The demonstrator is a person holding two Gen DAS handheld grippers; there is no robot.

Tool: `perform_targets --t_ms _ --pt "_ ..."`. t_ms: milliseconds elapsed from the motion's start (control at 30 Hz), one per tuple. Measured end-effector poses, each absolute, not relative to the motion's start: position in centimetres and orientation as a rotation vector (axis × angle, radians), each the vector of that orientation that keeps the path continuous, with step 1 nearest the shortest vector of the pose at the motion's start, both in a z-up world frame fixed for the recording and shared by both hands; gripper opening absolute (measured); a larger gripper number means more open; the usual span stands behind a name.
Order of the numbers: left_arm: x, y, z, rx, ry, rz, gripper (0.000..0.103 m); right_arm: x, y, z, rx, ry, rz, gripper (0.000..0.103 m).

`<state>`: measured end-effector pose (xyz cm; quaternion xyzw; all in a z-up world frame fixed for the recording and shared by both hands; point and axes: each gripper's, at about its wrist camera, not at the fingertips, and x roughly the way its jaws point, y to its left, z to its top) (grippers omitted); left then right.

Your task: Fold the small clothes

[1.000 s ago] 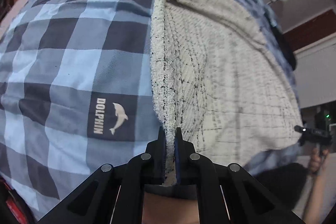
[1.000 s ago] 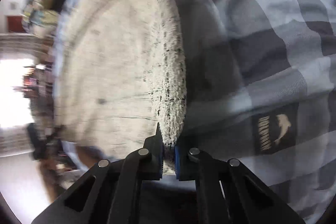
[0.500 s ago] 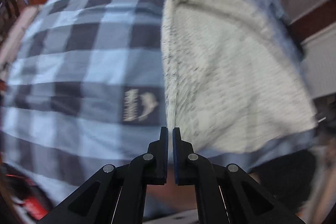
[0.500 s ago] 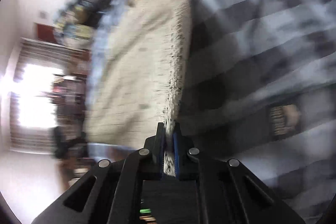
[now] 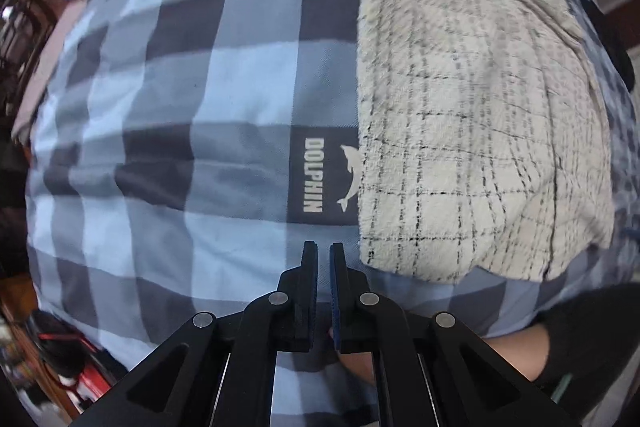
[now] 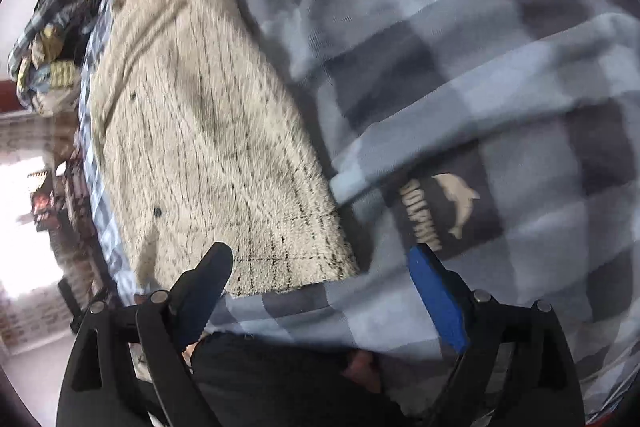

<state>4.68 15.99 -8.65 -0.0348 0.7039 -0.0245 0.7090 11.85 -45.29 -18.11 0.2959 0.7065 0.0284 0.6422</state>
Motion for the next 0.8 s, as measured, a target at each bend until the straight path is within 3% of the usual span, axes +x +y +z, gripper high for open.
perform_targets --t_ms 133,167,200,233,267,567,633,667,700,800 --pt "5.0 15.6 -9.6 -0.085 1.566 -0.073 0.007 13.7 -43.2 -22.0 0.609 1.739 0.214 0.088" --pt "5.0 15.6 -9.9 -0.093 1.571 -0.083 0.019 14.0 -43.0 -22.8 0.592 1.758 0.224 0.088" --pt "4.9 15.7 -10.2 -0.107 1.583 -0.09 0.064 14.3 -42.7 -23.9 0.593 1.776 0.238 0.088" --pt "4.9 15.8 -10.5 -0.125 1.591 -0.092 0.097 14.1 -42.7 -24.5 0.614 1.785 0.272 0.088" --pt "4.9 15.8 -10.7 -0.139 1.597 -0.101 0.101 13.9 -42.5 -24.7 0.63 1.791 0.31 0.088" --pt "5.8 13.9 -12.1 -0.072 1.596 -0.115 0.1 15.3 -39.6 -24.4 0.705 1.689 0.397 0.086" --pt "6.3 13.2 -12.6 -0.037 1.593 -0.12 0.091 15.5 -38.5 -23.9 0.659 1.685 0.402 0.064" --pt "6.5 12.9 -13.1 -0.015 1.604 -0.111 0.083 15.6 -37.8 -23.6 0.634 1.694 0.404 0.033" --pt "6.7 12.8 -13.9 -0.007 1.622 -0.096 0.073 15.5 -37.2 -23.2 0.606 1.702 0.404 0.013" --pt "7.6 12.7 -15.8 -0.076 1.657 -0.087 0.055 15.6 -35.8 -21.2 0.567 1.657 0.402 0.009"
